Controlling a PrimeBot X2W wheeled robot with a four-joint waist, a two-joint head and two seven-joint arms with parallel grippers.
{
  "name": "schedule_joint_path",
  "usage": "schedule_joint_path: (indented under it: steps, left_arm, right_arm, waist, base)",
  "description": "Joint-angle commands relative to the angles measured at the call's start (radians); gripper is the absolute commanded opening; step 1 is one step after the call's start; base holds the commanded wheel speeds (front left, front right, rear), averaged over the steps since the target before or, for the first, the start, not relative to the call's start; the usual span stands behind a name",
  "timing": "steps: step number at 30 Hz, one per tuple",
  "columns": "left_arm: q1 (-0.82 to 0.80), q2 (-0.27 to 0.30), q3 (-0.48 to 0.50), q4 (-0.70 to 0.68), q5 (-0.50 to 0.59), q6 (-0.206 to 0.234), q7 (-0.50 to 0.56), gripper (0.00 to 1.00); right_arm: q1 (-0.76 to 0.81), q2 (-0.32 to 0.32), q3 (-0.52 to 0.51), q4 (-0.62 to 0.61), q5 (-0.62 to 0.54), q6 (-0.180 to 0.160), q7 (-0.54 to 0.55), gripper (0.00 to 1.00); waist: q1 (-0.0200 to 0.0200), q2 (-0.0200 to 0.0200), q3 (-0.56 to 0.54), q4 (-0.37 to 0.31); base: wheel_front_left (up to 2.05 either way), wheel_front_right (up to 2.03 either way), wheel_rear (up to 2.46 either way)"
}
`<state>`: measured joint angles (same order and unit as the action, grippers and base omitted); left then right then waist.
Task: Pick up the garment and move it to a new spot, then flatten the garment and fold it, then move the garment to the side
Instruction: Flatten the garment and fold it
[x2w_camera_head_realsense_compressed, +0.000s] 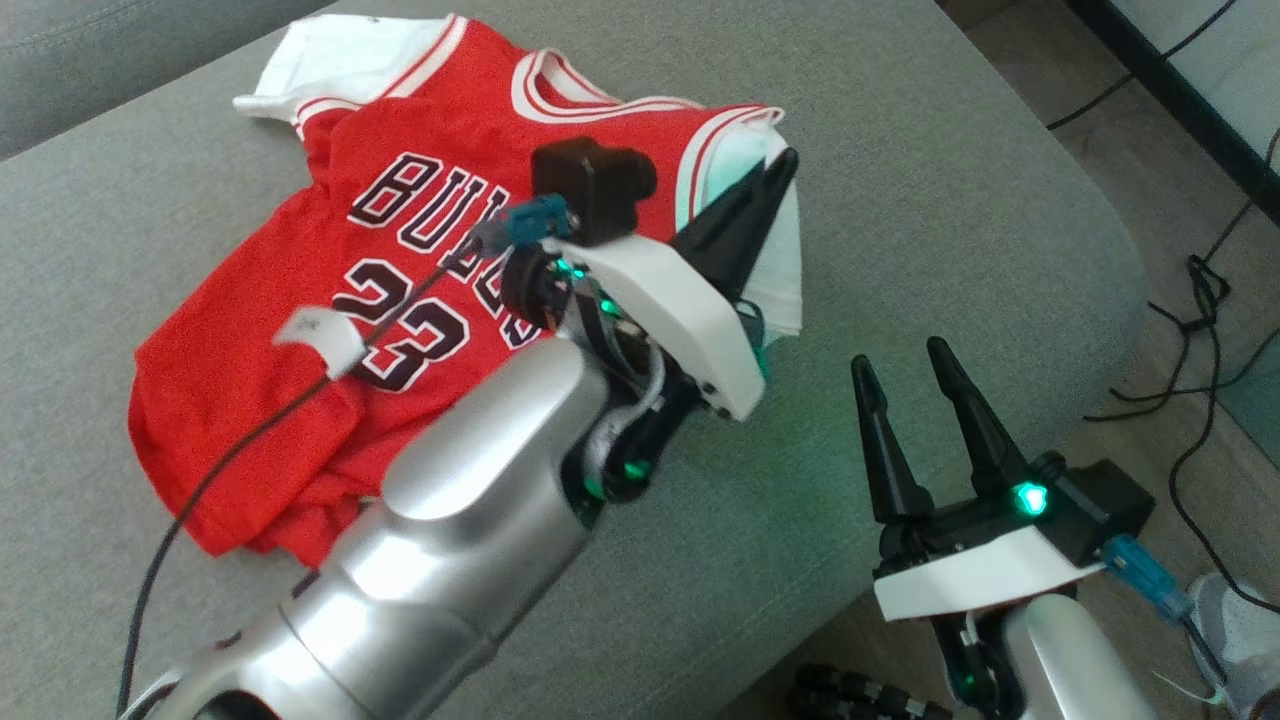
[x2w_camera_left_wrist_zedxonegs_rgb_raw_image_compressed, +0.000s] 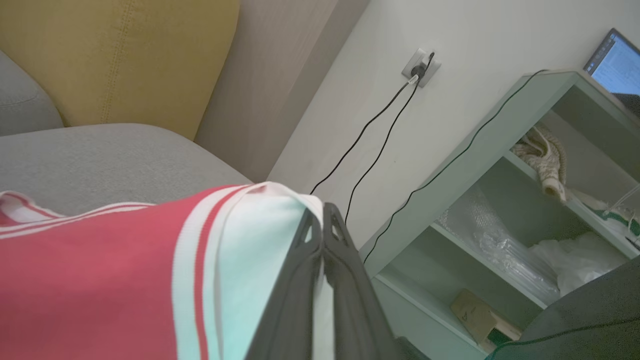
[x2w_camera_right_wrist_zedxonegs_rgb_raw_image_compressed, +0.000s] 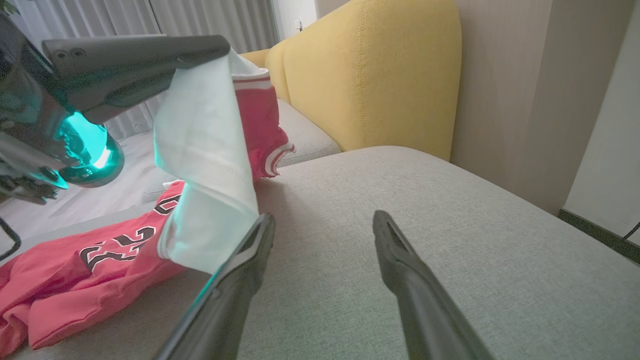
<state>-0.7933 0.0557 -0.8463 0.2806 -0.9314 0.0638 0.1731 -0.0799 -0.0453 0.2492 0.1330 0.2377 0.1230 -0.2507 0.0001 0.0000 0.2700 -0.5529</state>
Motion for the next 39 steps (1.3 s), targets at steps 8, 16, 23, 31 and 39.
schedule_joint_path:
  steps: [8, 16, 23, 31, 39]
  left_arm:
    - [-0.063, -0.005, -0.127, 0.013, -0.015, 0.044, -0.108, 1.00]
    - [0.092, 0.149, -0.074, -0.022, 0.001, 0.136, -0.212, 1.00]
    - [0.258, 0.336, 0.027, -0.057, -0.022, 0.227, -0.296, 1.00]
    - [0.454, 0.439, 0.154, -0.117, -0.133, 0.276, -0.365, 1.00]
    - [0.504, 0.414, 0.183, -0.141, -0.241, 0.220, -0.330, 1.00]
  right_arm:
    - [-0.035, -0.005, 0.006, -0.034, -0.006, 0.008, -0.011, 1.00]
    - [-0.015, -0.005, -0.034, -0.031, -0.043, 0.008, -0.011, 1.00]
    - [0.000, -0.005, -0.054, -0.030, -0.074, 0.008, -0.011, 1.00]
    - [0.012, -0.005, -0.059, -0.030, -0.099, 0.008, -0.011, 1.00]
    - [0.006, -0.005, -0.045, -0.026, -0.113, 0.008, -0.011, 1.00]
  waist:
    - [-0.0001, 0.0000, 0.001, 0.044]
    - [-0.0001, 0.0000, -0.039, 0.137]
    - [-0.0001, 0.0000, -0.062, 0.195]
    - [-0.0001, 0.0000, -0.062, 0.244]
    - [-0.0001, 0.0000, -0.043, 0.253]
  base:
    - [0.00, 0.00, 0.00]
    - [0.00, 0.00, 0.00]
    - [0.00, 0.00, 0.00]
    - [0.00, 0.00, 0.00]
    - [0.00, 0.00, 0.00]
